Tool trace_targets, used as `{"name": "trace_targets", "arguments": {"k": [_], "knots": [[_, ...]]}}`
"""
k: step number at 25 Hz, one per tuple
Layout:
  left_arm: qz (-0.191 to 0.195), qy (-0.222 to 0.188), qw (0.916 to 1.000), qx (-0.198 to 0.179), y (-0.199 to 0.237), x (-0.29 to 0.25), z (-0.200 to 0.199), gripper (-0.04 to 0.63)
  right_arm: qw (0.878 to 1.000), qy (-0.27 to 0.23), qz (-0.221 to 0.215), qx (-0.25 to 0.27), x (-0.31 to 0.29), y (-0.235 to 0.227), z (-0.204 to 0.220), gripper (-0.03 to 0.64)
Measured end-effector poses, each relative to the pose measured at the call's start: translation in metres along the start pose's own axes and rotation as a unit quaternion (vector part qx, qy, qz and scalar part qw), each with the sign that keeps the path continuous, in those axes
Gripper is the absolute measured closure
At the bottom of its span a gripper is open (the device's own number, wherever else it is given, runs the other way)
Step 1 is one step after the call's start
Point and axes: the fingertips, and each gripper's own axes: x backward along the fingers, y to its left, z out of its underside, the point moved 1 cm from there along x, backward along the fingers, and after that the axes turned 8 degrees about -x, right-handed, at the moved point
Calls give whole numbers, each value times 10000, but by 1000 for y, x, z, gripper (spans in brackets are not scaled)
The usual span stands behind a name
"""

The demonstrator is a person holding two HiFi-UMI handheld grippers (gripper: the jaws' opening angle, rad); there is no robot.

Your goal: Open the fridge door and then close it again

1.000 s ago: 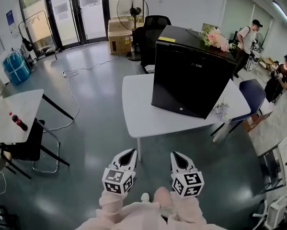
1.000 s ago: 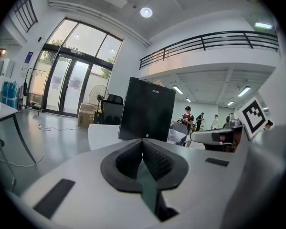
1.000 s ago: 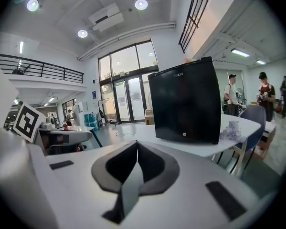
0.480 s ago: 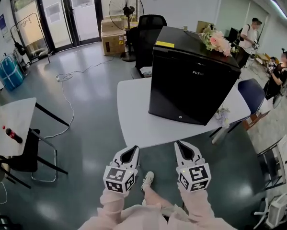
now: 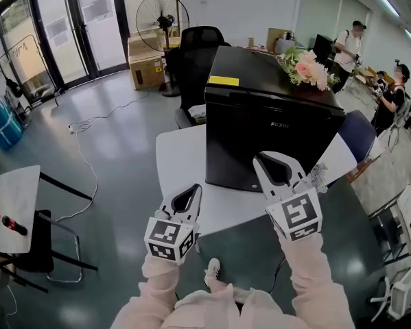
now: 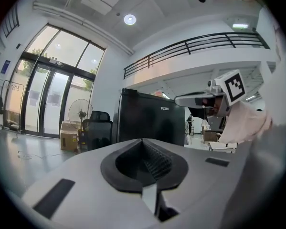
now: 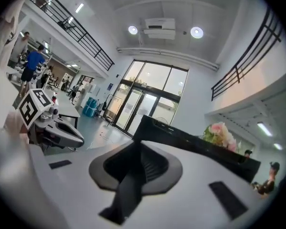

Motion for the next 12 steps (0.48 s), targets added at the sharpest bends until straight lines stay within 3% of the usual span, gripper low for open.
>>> {"name": "trace_targets", "arguments": {"k": [6,12], "knots": [[-95,-33,9997,-216,38,-38,-22,584,9947,236,-75,1002,-48,-20,-31,525],[-227,-115,9994,-213,70,-66,-40,583,9772,882,-71,1932,-89,-35,-41,480]]}}
